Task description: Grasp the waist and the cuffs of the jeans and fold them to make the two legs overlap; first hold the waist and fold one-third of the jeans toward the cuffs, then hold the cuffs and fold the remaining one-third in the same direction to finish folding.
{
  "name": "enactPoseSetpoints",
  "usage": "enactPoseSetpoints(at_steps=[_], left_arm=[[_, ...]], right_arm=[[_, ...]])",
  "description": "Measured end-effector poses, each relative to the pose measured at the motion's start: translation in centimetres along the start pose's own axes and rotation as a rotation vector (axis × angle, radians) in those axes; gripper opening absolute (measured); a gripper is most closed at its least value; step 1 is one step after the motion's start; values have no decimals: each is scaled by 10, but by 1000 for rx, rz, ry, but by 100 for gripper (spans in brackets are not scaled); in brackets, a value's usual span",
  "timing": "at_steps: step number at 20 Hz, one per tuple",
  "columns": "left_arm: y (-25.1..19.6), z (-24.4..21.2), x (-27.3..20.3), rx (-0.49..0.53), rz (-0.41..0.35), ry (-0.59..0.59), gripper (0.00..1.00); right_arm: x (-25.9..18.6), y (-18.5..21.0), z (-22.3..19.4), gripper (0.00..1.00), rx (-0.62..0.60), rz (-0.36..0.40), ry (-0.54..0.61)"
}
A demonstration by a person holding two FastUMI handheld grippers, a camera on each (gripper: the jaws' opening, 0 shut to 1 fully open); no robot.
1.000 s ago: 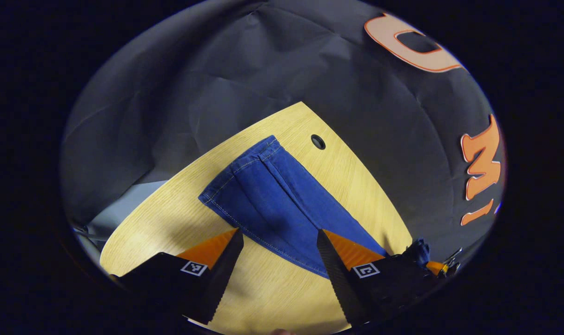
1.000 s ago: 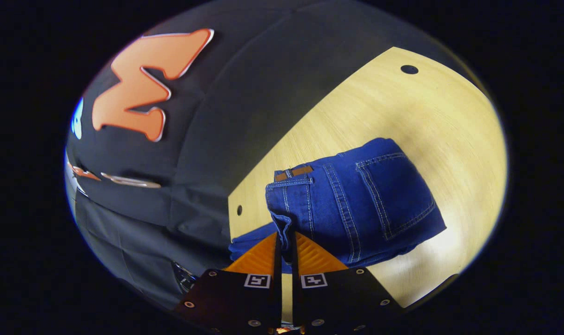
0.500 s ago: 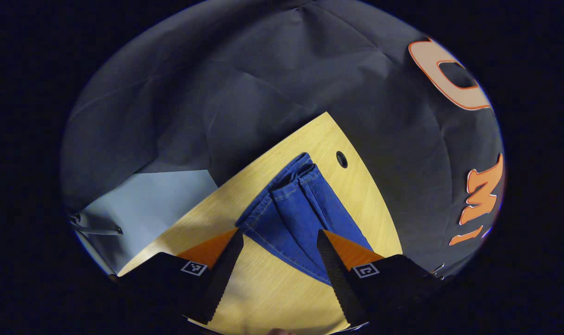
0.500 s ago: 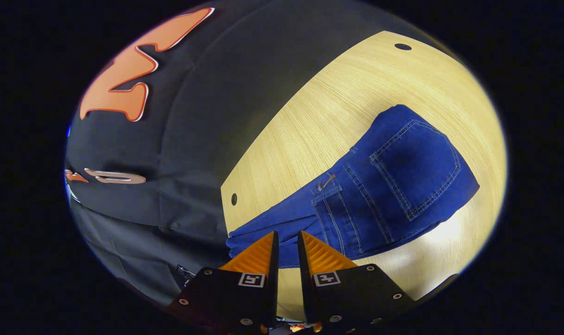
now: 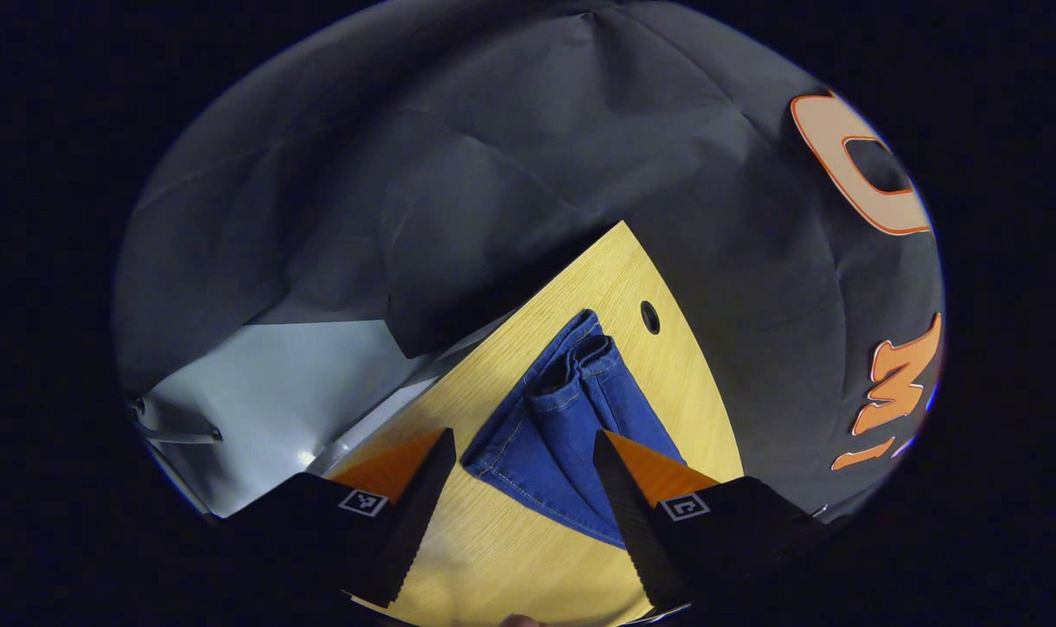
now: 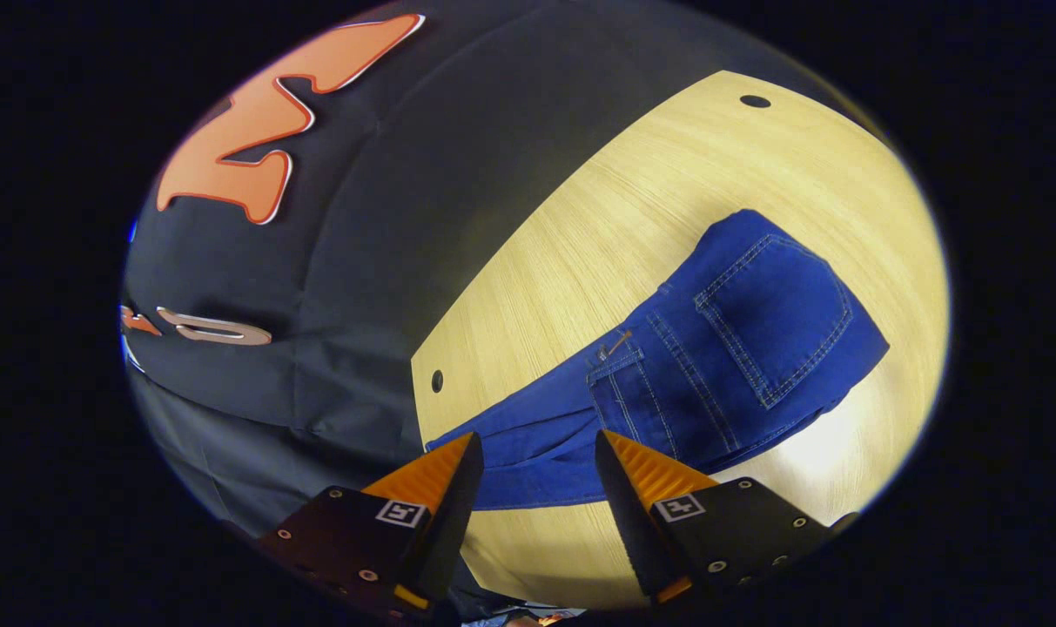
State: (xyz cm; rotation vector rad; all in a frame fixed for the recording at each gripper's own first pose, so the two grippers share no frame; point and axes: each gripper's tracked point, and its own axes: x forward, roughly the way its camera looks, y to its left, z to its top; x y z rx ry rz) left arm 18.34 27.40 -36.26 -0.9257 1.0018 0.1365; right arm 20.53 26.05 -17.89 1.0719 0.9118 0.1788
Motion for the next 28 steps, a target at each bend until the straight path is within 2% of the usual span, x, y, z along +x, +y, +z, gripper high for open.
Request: enactPoseSetpoints(at_steps=[3,13,14,15,17,19,21,23,24,25,28], left_arm=[[-3,-3,5,5,-15,32,97],[-23,0,16,10,-117,47,97],[-26,-1,17,7,-129,50,100],[-29,1,19,11,-137,54,96],[-26,-3,25,31,-122,56,96],[-20,-4,26,35,-97,66,79],[-20,-2,24,14,-87,57,55],[-29,-2,29,1,-111,55,21],[-20,-8,9,-1,-90,29,21],[-27,3,11,13,-124,22,9],[-40,2,17,64,-136,-25,9]], right_arm=[[-11,-2,7,86,2,-4,-29],[-38,-22,11,86,48,-20,-79],[-40,-24,10,86,51,-22,-85],[-43,-24,10,86,53,-23,-83],[-48,-29,9,86,61,-28,-89],[-55,-37,14,86,76,-34,-105],[-62,-43,19,86,95,-33,-118],[-66,-51,21,86,110,-37,-128],[-68,-53,22,86,113,-33,-129],[-69,-56,21,86,115,-33,-128],[-71,-58,27,86,105,-20,-131]])
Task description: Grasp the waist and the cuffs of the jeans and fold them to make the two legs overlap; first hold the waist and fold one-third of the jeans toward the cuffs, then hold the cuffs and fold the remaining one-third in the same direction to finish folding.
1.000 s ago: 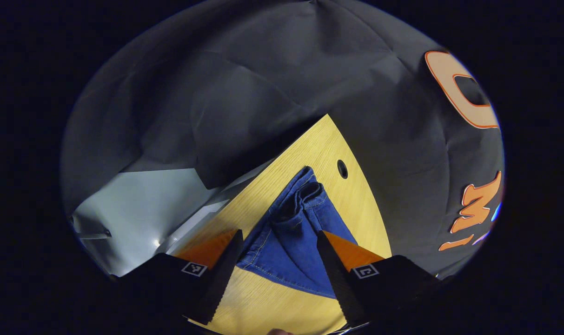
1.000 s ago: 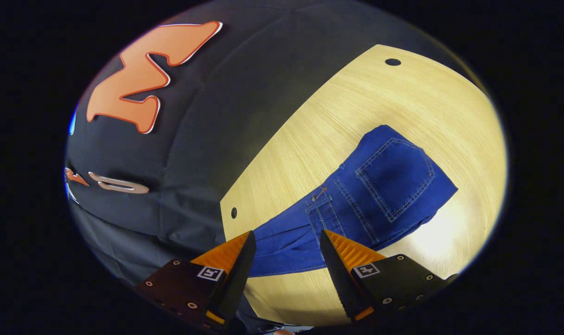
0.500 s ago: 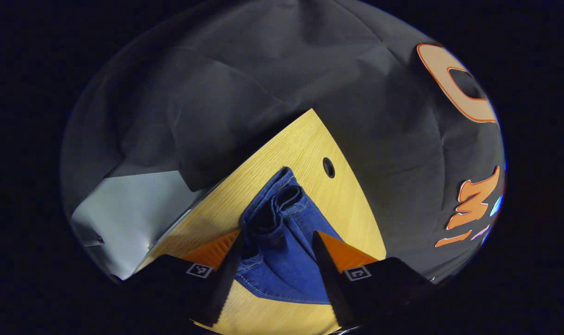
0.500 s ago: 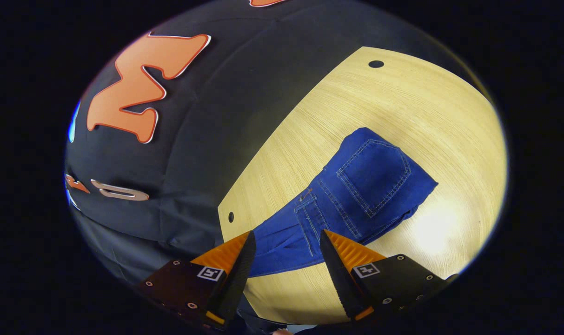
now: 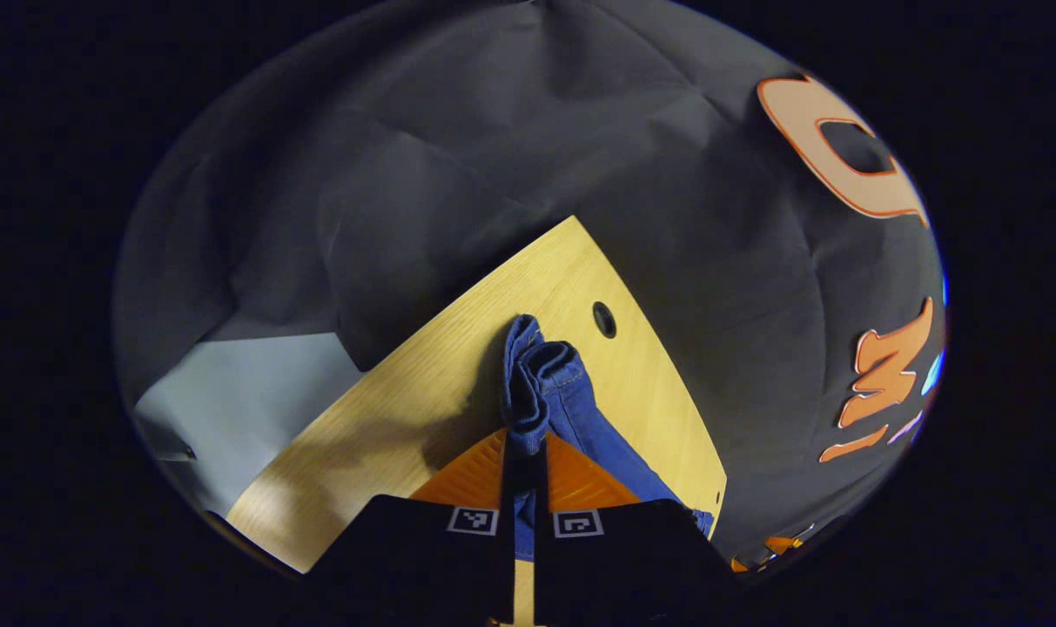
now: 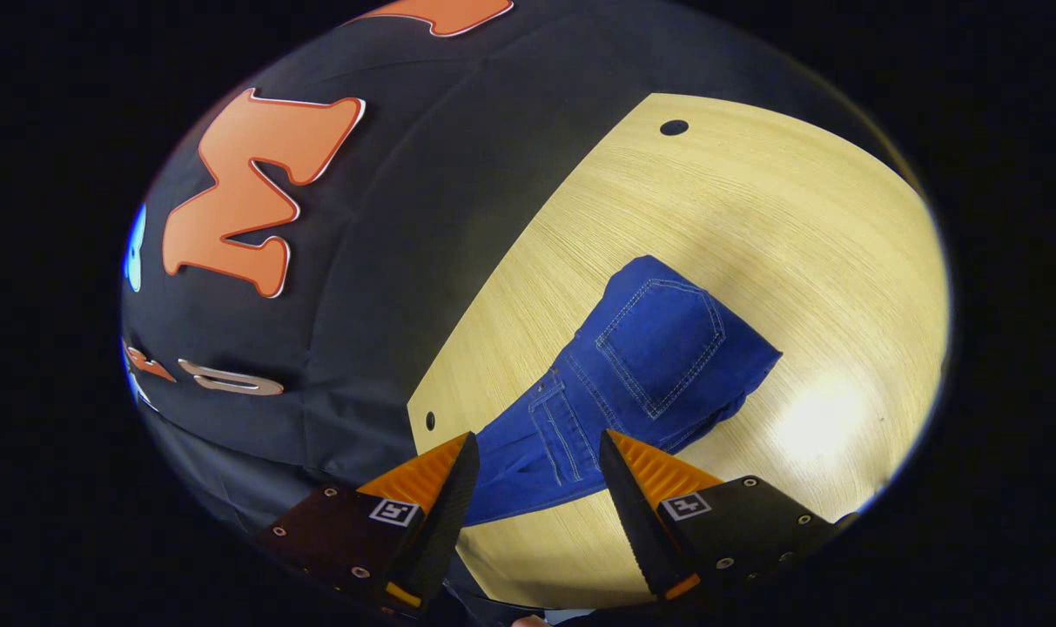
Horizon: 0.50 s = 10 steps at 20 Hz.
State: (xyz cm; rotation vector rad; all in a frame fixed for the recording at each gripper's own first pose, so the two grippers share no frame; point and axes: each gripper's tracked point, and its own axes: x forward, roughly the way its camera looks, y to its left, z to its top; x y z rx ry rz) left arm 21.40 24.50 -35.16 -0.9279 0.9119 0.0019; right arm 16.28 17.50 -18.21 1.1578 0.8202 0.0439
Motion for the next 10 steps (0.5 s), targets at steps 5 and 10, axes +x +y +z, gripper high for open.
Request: enactPoseSetpoints(at_steps=[5,10], left_arm=[[-45,-3,-28,105,-34,-58,9],[-104,-10,-62,175,-107,-90,8]], right_arm=[[2,0,14,83,-7,23,-4],[-1,-8,28,96,-74,23,-10]])
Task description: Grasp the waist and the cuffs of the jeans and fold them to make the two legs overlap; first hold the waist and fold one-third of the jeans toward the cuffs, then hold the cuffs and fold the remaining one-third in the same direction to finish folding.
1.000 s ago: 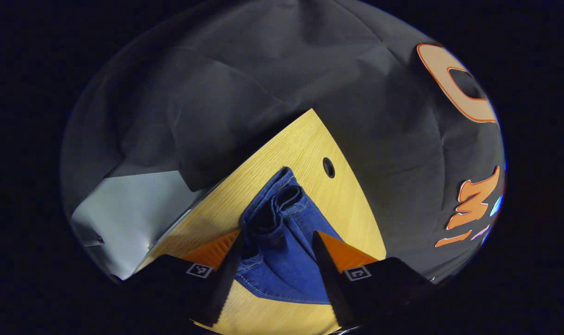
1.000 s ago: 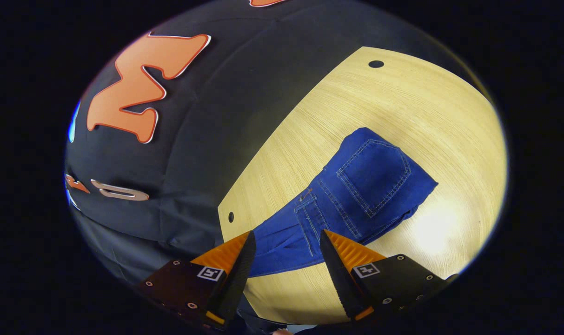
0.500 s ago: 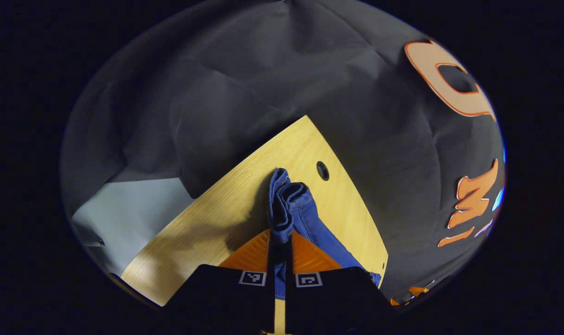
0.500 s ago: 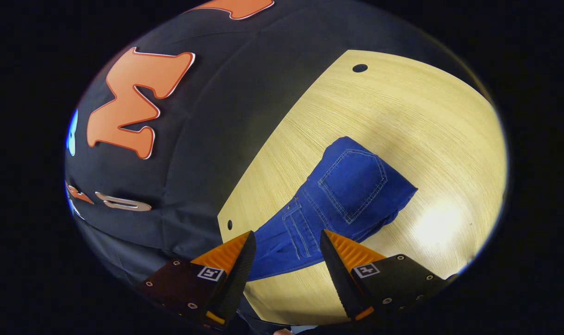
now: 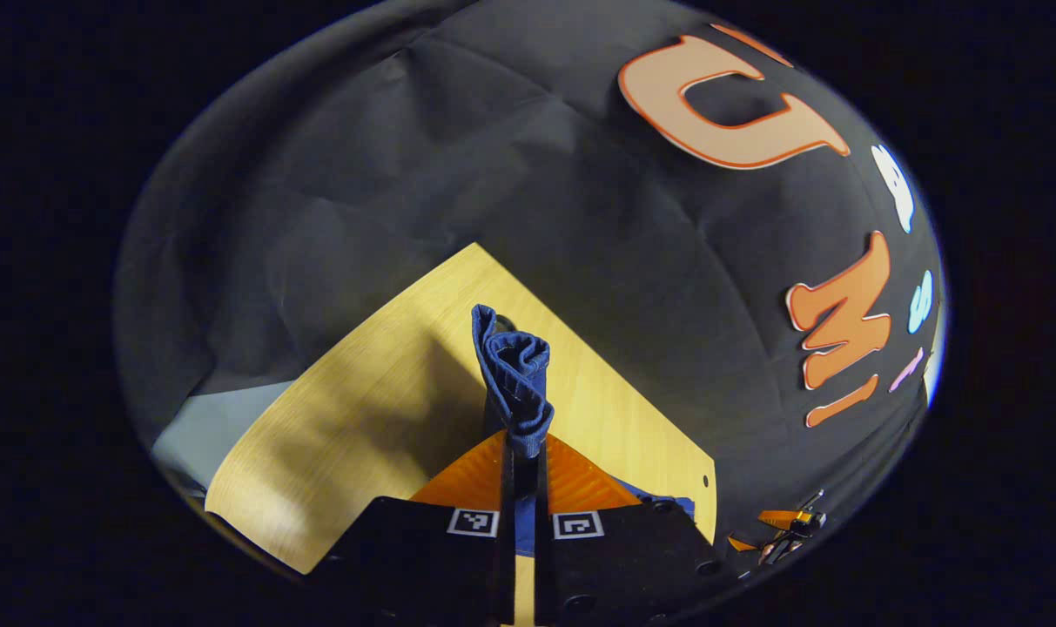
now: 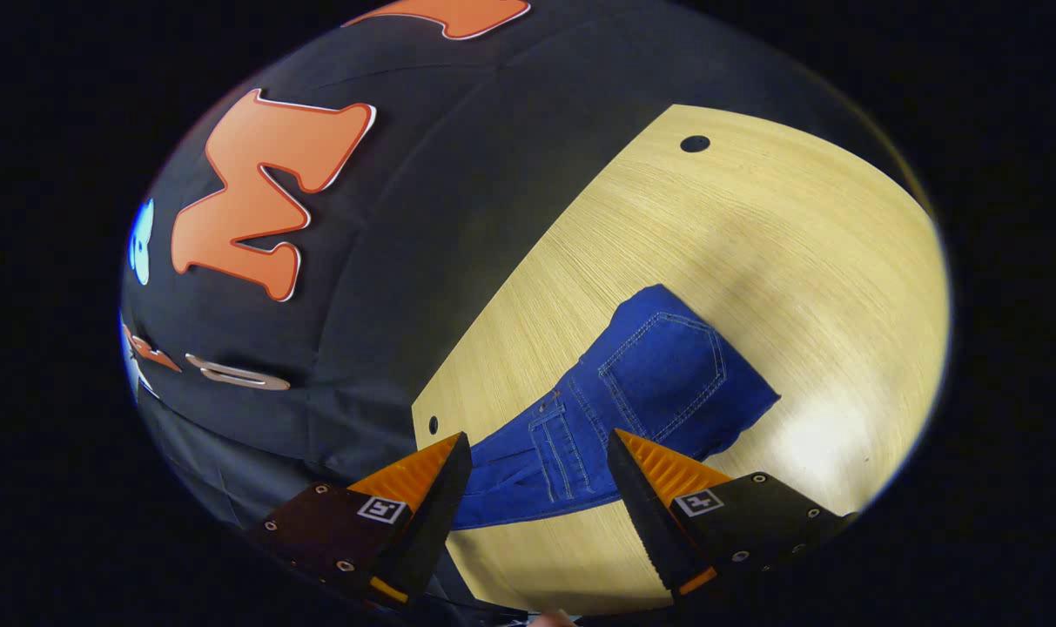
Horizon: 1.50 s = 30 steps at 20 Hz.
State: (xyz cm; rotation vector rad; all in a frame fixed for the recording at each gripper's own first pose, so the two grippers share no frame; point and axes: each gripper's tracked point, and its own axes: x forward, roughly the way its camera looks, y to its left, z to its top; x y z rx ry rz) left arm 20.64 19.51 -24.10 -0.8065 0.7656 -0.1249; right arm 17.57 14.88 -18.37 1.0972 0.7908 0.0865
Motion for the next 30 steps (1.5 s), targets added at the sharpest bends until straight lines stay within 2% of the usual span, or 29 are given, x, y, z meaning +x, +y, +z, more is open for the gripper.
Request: enactPoseSetpoints(at_steps=[6,11,18,22,30], left_arm=[[-84,0,-19,63,-68,-36,8],[-156,-11,-25,114,-125,-48,8],[-259,-53,-17,198,-224,-17,8],[-308,-90,-1,234,-264,30,8],[-380,-156,37,309,-260,104,8]], right_arm=[[-4,-22,19,96,-145,-40,-28],[-8,-29,26,96,-224,-30,-13],[-18,-47,40,96,-370,-51,-19],[-21,-51,49,96,-390,-41,-23],[-30,-68,60,97,-422,-23,-15]])
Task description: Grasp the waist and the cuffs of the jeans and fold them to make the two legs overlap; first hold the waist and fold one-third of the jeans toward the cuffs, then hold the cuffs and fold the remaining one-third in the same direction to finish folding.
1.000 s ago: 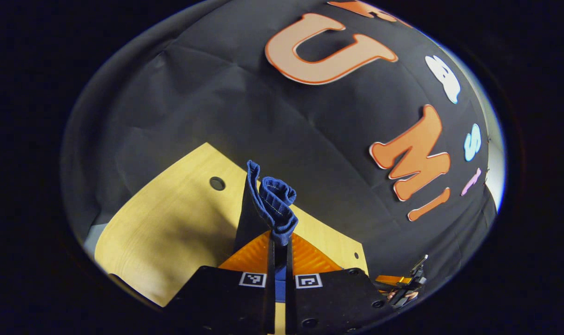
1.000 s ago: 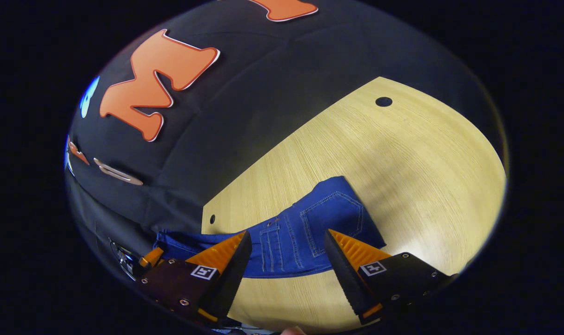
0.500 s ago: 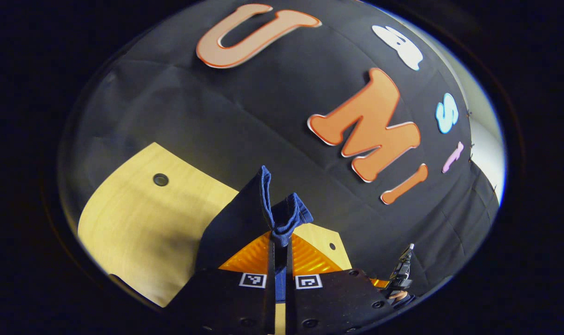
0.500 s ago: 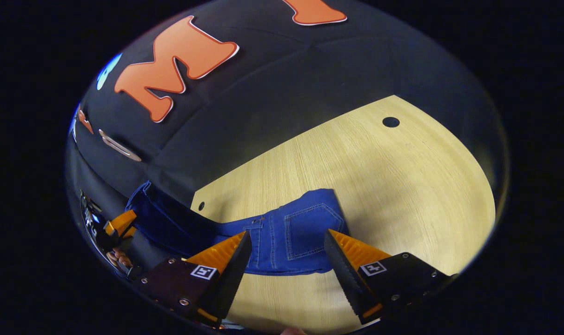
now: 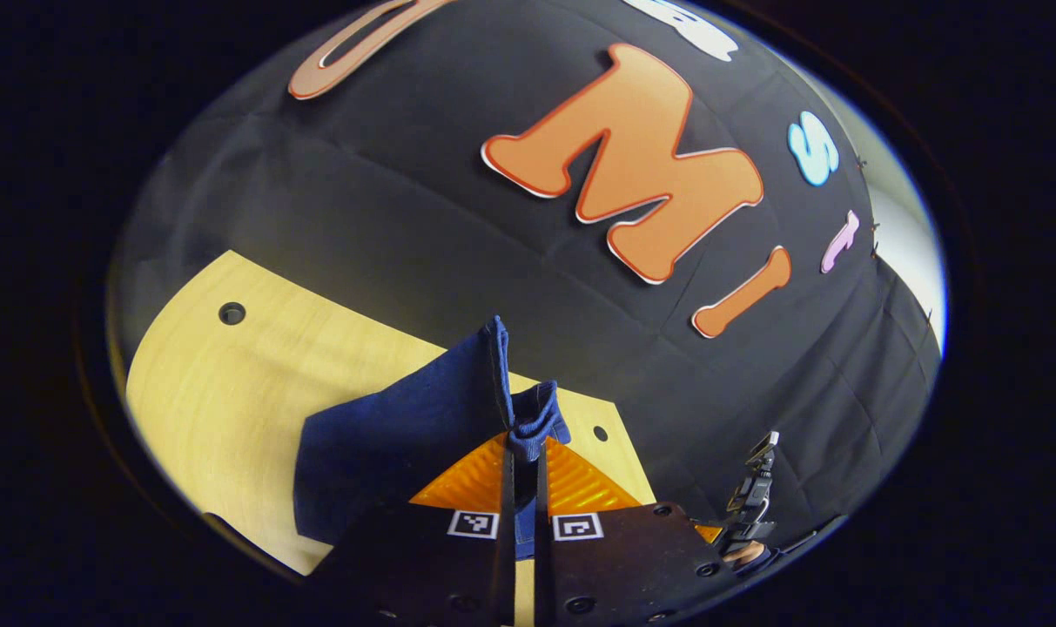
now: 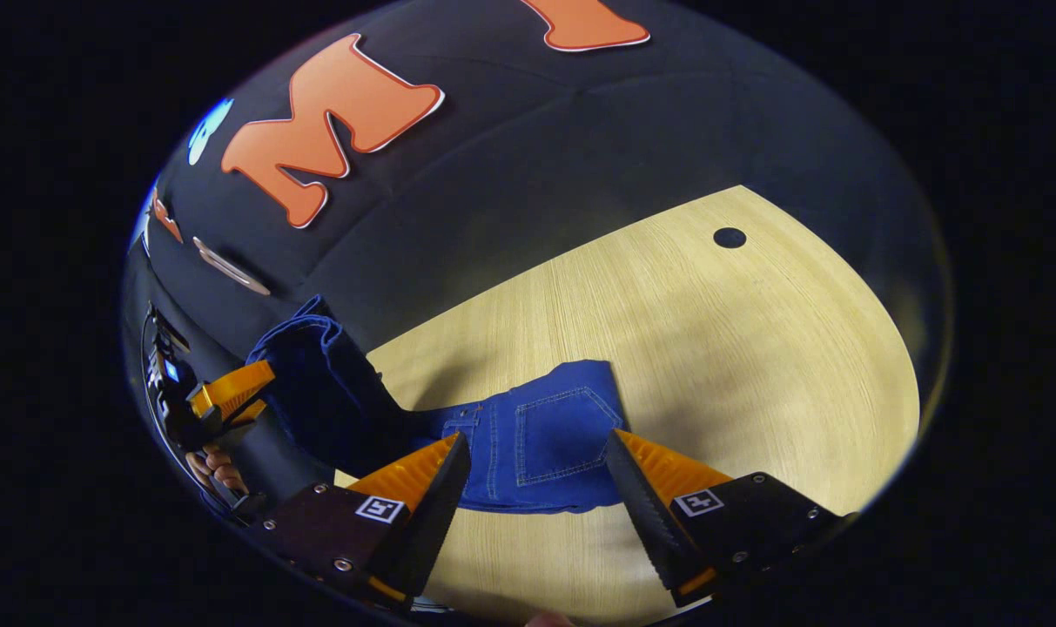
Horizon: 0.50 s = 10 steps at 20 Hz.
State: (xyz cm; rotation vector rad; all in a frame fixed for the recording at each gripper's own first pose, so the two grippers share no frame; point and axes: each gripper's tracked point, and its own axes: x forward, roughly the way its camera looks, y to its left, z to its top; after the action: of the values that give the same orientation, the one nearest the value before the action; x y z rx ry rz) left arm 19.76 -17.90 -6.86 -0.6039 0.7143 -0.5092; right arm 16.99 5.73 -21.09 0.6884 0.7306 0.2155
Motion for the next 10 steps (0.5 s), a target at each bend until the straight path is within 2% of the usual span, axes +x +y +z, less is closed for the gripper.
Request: enactPoseSetpoints(at_steps=[6,10], left_arm=[[-52,-45,48,31,-23,75,8],[-66,-87,86,75,5,145,8]], right_arm=[[-6,-15,15,97,-27,4,-34],[-9,-33,23,96,-37,-2,-39]])
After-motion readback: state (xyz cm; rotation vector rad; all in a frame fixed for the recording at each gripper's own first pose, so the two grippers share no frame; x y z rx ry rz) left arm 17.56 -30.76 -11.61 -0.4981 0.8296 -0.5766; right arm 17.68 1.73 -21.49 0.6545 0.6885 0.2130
